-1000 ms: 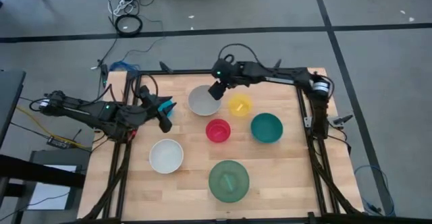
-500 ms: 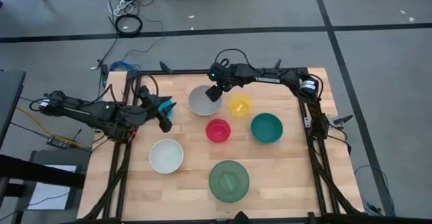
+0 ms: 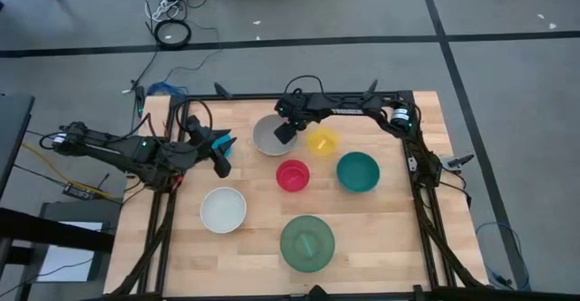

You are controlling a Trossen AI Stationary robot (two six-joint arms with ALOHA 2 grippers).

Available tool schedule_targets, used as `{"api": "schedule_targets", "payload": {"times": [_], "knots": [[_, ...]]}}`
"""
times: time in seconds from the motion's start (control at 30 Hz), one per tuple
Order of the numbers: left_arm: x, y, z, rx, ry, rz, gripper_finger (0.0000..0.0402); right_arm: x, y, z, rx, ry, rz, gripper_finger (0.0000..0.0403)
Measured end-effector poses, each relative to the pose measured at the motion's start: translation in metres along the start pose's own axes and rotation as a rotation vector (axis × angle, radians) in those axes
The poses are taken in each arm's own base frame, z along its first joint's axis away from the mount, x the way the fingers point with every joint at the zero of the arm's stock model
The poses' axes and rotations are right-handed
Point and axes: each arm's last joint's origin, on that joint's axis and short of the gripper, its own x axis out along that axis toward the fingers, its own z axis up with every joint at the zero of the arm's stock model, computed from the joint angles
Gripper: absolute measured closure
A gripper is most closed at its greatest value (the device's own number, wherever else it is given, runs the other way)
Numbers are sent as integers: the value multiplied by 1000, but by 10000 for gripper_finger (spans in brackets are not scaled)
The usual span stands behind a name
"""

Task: Nest bowls inside each other
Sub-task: Stack the gray bowl on top of the light-green bowl

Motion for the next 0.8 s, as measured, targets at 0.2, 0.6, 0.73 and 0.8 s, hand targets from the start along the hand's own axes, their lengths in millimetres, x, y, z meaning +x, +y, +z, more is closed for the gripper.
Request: {"api": "schedule_targets", "payload": {"times": [0.2,0.6,0.73,0.8], "knots": [[0,0,0,5,3,1,261,4,-1,0,-3,3,10,235],[0,0,0,7,1,2,261,-2,-6,10,-19,-33,96,397],[0,0,0,6,-1,2,261,-24,-10,18,-31,-88,100,401],[0,0,0,3,-4,1,261,-47,-14,21,-37,-116,102,401]]}}
